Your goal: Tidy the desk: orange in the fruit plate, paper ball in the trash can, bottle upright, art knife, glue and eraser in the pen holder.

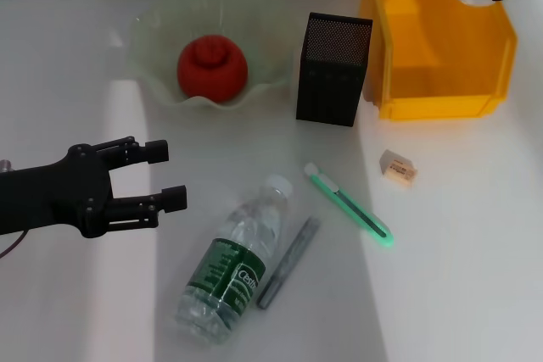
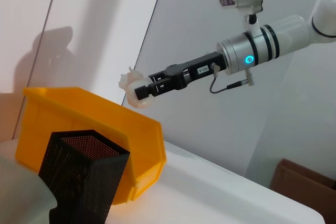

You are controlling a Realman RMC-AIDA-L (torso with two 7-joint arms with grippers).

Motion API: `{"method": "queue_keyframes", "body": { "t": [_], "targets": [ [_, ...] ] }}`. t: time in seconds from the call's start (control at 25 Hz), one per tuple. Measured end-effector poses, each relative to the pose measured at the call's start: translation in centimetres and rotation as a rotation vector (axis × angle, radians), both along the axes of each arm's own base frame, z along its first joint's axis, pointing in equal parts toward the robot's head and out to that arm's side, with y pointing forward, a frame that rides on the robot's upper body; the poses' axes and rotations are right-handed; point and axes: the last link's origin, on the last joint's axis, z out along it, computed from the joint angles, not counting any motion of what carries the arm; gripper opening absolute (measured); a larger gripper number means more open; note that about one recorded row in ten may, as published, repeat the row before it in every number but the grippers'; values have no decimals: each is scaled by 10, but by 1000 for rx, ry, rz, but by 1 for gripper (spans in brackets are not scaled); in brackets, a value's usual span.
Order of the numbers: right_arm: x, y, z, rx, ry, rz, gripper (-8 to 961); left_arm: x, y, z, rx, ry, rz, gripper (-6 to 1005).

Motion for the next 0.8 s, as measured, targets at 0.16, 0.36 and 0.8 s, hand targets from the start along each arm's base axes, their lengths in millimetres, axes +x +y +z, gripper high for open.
{"method": "queue_keyframes", "body": {
  "t": [0.16,0.36,0.8],
  "targets": [
    [0,0,-1,-7,16,13,618,0,0,0,0,0,2,828],
    [0,-5,-1,-16,62,40,667,0,1,0,2,1,4,827],
    [4,-7,-4,-32,78,62,804,3,4,0,-1,2,-2,825]
  ]
}}
